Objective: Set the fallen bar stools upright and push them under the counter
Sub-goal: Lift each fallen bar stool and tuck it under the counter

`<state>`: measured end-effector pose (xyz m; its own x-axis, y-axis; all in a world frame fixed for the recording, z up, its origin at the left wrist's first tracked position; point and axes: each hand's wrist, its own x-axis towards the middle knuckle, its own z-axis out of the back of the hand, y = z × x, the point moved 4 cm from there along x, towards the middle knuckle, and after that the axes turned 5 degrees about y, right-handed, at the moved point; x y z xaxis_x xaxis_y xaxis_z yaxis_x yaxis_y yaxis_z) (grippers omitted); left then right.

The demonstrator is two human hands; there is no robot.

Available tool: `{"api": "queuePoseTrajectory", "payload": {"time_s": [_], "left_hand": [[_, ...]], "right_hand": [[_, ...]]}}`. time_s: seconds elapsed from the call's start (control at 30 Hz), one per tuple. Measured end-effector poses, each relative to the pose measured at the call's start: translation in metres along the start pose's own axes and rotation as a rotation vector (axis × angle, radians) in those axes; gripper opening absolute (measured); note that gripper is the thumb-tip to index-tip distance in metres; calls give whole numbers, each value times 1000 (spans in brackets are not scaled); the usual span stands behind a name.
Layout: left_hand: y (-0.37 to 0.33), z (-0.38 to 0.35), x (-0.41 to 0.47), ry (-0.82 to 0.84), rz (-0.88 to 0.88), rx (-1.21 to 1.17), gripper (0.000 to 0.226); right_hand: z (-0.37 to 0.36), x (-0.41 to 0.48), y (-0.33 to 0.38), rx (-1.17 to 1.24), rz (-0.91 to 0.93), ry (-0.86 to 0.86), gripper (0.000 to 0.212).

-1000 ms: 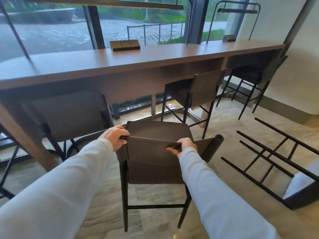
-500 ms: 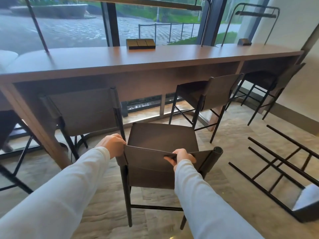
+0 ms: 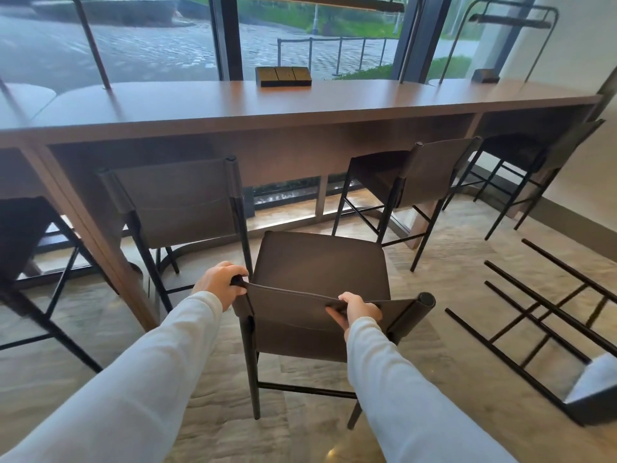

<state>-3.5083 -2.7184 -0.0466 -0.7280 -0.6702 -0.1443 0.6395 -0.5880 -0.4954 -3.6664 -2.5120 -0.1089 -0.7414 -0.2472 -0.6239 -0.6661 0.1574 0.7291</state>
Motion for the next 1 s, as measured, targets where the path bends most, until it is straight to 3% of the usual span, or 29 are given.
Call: {"api": "queuePoseTrajectory", "payload": {"time_s": [0.23, 0.33, 0.4, 0.47, 0.53, 0.6, 0.67, 0.8, 1.0], "left_hand": [[-7, -10, -8, -114, 145, -185, 57], [-14, -15, -14, -164, 226, -367, 75], [-14, -21, -19, -232, 344, -546, 82], [-14, -34, -26, -238, 543, -870, 81], [-26, -55, -34, -79, 702, -1194, 77], [-42, -75, -36, 60, 713, -1369, 73], [-57, -91, -31, 96, 661, -1477, 70], [-73, -101, -21, 94, 603, -1625, 71], [-63, -99, -1, 16, 667, -1755, 50]], "right_hand": [[20, -5, 17, -57, -57, 156, 36], [33, -8, 21, -106, -96, 174, 37], [40, -10, 23, -101, -107, 184, 37], [50, -12, 28, -59, -114, 180, 36], [60, -10, 31, 3, -133, 175, 37], [67, -8, 31, 46, -159, 186, 42], [69, -6, 29, 71, -184, 208, 48], [61, -3, 25, 135, -211, 244, 53], [37, 2, 27, 61, -185, 222, 61]]}}
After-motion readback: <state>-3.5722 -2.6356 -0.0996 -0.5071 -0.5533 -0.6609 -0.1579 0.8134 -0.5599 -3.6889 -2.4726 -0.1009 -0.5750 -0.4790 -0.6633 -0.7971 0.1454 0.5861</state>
